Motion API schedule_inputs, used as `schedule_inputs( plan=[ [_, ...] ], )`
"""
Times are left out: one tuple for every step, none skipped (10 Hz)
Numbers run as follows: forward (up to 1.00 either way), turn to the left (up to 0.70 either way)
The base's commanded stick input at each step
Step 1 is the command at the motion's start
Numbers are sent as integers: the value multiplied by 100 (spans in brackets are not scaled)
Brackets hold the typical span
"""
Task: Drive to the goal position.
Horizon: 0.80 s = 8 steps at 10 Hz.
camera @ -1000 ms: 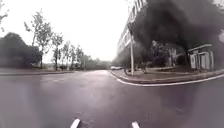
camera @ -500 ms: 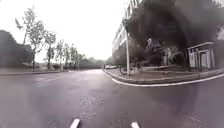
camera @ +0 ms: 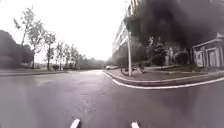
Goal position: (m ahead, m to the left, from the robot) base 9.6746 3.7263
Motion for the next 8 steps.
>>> schedule_inputs(
  plan=[
    [70, 0],
    [70, 2],
    [70, 7],
    [70, 13],
    [70, 0],
    [70, 0],
    [70, 0],
    [70, 0]
  ],
)
